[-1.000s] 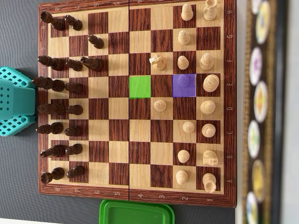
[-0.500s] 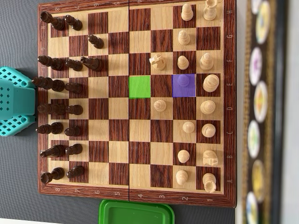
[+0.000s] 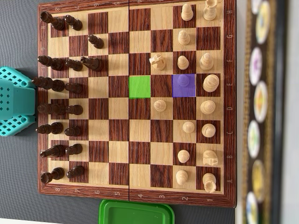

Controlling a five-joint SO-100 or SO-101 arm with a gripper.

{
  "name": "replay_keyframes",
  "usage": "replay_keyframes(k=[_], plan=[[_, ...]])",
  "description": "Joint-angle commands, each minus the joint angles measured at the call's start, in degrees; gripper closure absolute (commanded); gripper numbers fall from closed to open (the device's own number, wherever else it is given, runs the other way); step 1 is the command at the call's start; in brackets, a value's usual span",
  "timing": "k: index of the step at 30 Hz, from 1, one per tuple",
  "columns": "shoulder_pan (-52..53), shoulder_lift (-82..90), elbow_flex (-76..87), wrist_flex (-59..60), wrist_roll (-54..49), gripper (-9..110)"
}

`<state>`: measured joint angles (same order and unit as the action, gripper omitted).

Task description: Play chess

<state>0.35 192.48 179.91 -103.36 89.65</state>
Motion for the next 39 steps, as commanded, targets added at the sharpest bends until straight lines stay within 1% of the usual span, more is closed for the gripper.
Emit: replay_keyframes(k=[1,33,35,39], plan=[[-0.1,-0.7,1.1,-0.1,-0.1,87],[0.3,-0.8,0.6,0.0,-0.3,87],[0.4,-0.9,-0.7,1.7,-0.3,87],[0.4,-0.8,-5.6,10.1,-0.3,87]])
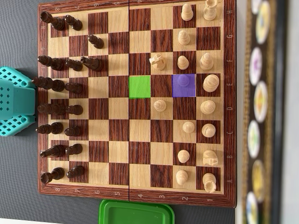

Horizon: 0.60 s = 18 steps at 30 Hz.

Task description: Play chess

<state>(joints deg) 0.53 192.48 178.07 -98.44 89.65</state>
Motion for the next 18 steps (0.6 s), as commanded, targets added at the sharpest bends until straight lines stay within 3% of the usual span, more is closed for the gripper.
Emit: replay_keyframes(k=[1,18], plan=[[0.2,-0.8,-5.1,7.4,-0.3,87],[0.2,-0.7,-18.6,44.6,-0.2,87]])
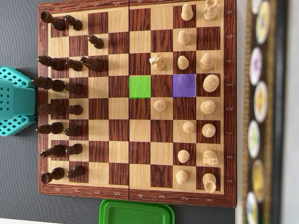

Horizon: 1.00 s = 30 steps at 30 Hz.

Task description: Play chess

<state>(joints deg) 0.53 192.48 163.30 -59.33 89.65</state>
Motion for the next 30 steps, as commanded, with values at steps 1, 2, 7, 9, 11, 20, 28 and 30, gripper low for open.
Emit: replay_keyframes(k=[1,2,7,9,11,20,28,30], plan=[[0.2,-0.7,-4.8,7.8,-0.2,87],[0.2,-0.7,-5.7,10.1,-0.2,87],[0.2,-0.7,-10.3,21.0,-0.2,87],[0.1,-0.7,-12.1,26.3,-0.2,87],[-0.4,-0.7,-13.9,31.8,-0.2,87],[-0.6,-0.6,-21.7,65.5,-0.2,87],[-3.5,-0.6,-28.3,97.7,-0.2,87],[-5.7,-0.6,-27.9,103.0,-0.2,87]])
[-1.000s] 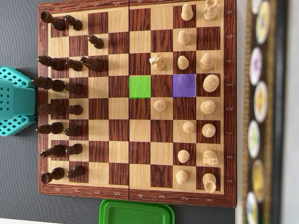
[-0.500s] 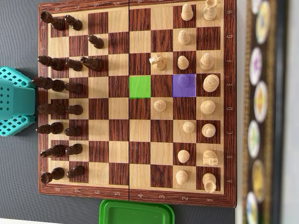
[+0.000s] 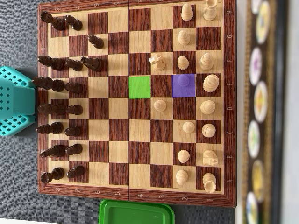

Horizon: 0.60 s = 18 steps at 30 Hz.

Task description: Play chess

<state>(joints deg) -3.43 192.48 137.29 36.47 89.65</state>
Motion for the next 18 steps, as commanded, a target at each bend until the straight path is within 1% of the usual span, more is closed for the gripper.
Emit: replay_keyframes(k=[1,6,14,18], plan=[[-3.0,-0.7,-1.6,9.5,-0.2,87],[-6.9,-0.7,0.7,19.8,-0.2,87],[-11.9,-0.7,9.1,23.6,-0.2,87],[-11.2,-1.1,8.2,29.6,-0.2,87]])
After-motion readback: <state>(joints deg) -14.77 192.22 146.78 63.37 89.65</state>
